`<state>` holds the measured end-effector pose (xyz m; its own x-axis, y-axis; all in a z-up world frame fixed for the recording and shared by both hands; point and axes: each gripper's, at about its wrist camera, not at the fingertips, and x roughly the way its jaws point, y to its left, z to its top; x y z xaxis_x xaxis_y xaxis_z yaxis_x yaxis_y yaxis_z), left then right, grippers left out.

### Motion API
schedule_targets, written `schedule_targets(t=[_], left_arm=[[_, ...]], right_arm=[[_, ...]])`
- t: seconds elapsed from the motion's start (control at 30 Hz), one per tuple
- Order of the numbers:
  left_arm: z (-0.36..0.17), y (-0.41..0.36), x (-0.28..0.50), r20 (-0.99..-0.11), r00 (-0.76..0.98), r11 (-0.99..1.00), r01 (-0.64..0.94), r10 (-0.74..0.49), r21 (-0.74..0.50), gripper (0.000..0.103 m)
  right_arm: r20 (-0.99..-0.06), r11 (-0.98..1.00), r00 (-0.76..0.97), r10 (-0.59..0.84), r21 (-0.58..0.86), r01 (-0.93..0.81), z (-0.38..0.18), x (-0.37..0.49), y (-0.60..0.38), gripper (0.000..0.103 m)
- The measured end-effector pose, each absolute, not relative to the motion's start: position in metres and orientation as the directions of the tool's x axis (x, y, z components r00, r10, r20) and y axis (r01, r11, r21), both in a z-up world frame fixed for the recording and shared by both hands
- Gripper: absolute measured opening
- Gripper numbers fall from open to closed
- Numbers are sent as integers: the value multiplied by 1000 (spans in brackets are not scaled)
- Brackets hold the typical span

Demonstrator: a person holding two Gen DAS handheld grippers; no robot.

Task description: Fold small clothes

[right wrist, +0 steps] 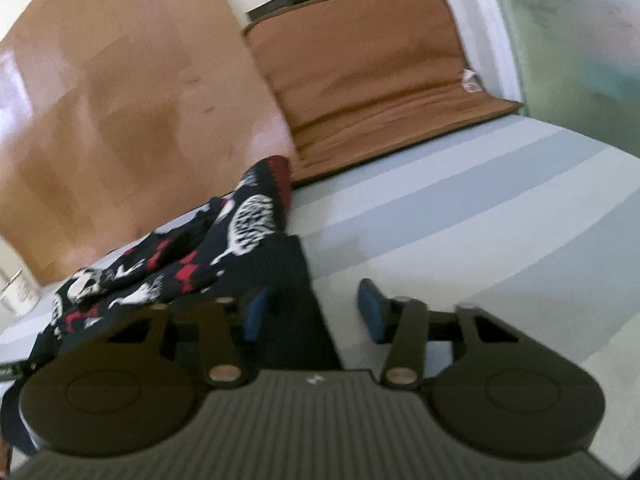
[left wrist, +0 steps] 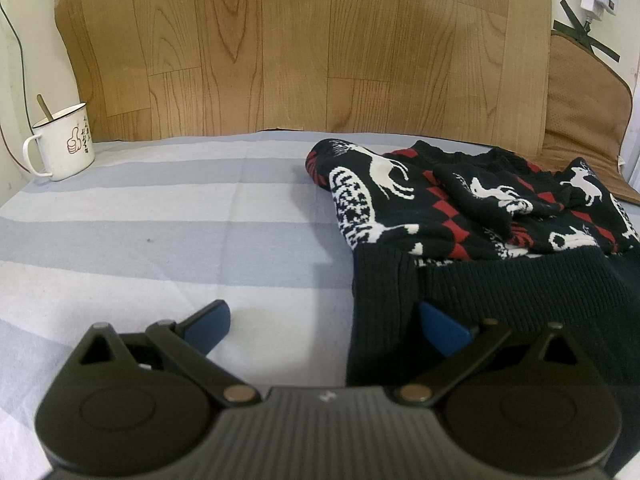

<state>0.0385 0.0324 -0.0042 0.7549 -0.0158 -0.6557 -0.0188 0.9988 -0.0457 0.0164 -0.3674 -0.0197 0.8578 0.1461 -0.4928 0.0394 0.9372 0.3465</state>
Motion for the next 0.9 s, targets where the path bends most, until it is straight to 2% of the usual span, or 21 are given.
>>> schedule_targets(t=[0.1, 0.17, 0.2, 0.23, 0.37, 0.43, 0.57, 0.7, 0.83, 0.9], left_arm=[[-4, 32, 38, -656, 755, 999, -19, -16, -46, 103], [-4, 32, 38, -656, 755, 999, -18, -16, -46, 103], [-4, 32, 38, -656, 755, 999, -18, -16, -46, 103], [-4, 32, 38, -656, 755, 999, -18, -16, -46, 103], [-4, 32, 39, -656, 755, 999, -18, -16, -45, 103], [-4, 32, 39, -656, 755, 999, -18, -16, -45, 103], [-4, 32, 39, -656, 755, 999, -18, -16, -45, 103], [-4, 32, 39, -656, 755, 999, -17, -17, -46, 103], [-4, 32, 39, -656, 755, 999, -18, -17, -46, 103], [-4, 32, 39, -656, 755, 999, -17, -17, -46, 103]], right_arm=[[-489, 931, 860, 147, 361, 47, -21, 16, -370, 45], [-484, 930, 862, 149, 364, 44, -20, 15, -370, 49], [-476, 930, 868, 146, 366, 45, -20, 14, -371, 54], [-456, 928, 878, 145, 371, 40, -19, 10, -372, 58], [-368, 917, 913, 178, 397, -18, -15, -2, -374, 60], [-358, 916, 910, 209, 397, -55, -15, -2, -372, 62], [-403, 926, 878, 259, 361, -107, -15, 5, -362, 64], [-497, 947, 841, 216, 316, -56, -19, 18, -354, 64], [-515, 969, 849, 117, 247, 17, -18, 17, -348, 58], [-503, 957, 857, 114, 286, 41, -20, 14, -356, 57]])
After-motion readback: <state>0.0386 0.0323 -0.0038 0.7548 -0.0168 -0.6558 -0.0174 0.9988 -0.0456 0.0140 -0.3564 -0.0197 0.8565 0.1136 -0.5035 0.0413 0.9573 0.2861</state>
